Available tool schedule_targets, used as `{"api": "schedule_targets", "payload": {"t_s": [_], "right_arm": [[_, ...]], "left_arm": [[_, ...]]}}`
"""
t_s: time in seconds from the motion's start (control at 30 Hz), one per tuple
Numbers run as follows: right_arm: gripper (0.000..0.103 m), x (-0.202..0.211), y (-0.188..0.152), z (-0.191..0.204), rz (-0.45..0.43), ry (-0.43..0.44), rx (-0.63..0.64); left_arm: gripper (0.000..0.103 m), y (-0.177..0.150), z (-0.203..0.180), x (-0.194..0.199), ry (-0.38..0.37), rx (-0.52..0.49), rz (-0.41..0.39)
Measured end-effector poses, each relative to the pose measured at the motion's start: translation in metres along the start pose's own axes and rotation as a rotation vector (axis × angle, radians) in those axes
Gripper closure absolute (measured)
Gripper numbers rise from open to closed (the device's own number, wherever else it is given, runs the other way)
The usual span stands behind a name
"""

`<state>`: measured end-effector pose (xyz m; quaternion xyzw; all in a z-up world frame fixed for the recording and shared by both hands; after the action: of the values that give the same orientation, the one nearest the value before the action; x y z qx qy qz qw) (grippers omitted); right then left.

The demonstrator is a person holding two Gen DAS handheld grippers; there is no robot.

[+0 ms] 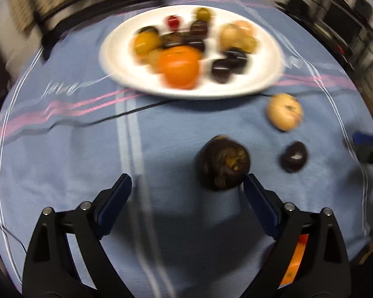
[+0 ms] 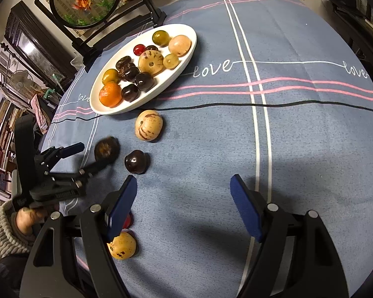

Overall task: Organize fruits
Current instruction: 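Grasp the large dark brown fruit with the left gripper while the right gripper grasps the dark purple fruit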

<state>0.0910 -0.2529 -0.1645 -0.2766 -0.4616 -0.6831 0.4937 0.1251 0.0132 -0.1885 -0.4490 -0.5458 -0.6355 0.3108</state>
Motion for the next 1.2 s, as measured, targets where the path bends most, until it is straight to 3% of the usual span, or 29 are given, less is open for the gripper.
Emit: {"api": "schedule_targets", "payload": {"t_s": [0.1, 0.17, 0.47, 0.53, 0.57, 0.77, 0.97, 1.2], "right_arm": [[0.025, -0.001, 0.001, 0.001, 0.002, 0.006, 0.004], [0.025, -0.002, 0.001, 0.003, 0.007, 0.01, 0.011], [0.025, -0.001, 0.001, 0.006, 0.005, 0.012, 0.029], [0.025, -0.001, 0.001, 0.004, 0.003, 0.01, 0.025], [0.025, -0.001, 0.001, 0.004, 0.002, 0.01, 0.023], [0.025, -0.005, 0.0, 0.013, 0.014, 0.019, 0.06], [0.026, -0.02, -0.002, 0.06, 0.011, -0.009, 0.301], [0.045, -0.06, 0.006, 0.087, 0.079, -0.011, 0.399]], "left_arm": [[0.011, -0.005, 0.027, -0.001, -0.037, 0.124, 0.012], [0.012, -0.005, 0.032, 0.001, -0.077, 0.155, -0.001], [0.014, 0.02, -0.006, -0.004, -0.092, -0.01, -0.039], [0.037, 0.023, -0.008, -0.008, -0.116, -0.023, -0.023], [0.055, 0.023, -0.009, -0.011, -0.131, -0.024, -0.012], [0.056, 0.021, -0.008, -0.012, -0.14, -0.03, -0.021], [0.056, 0.007, 0.006, 0.0, -0.122, 0.02, -0.037], [0.056, -0.015, 0.026, 0.008, -0.098, 0.092, -0.032]]}}
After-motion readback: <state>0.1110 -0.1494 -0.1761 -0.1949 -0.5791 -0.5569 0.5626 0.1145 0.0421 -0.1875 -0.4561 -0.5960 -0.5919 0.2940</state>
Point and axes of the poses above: each gripper's, at about its wrist camera, not at the fingertips, and x roughly against the way its jaws point, z to its left, y to its top, the point moved 1 cm from there along -x, roughly the way its jaws point, and after that the axes turned 5 degrees about -x, right-handed, at the moved point
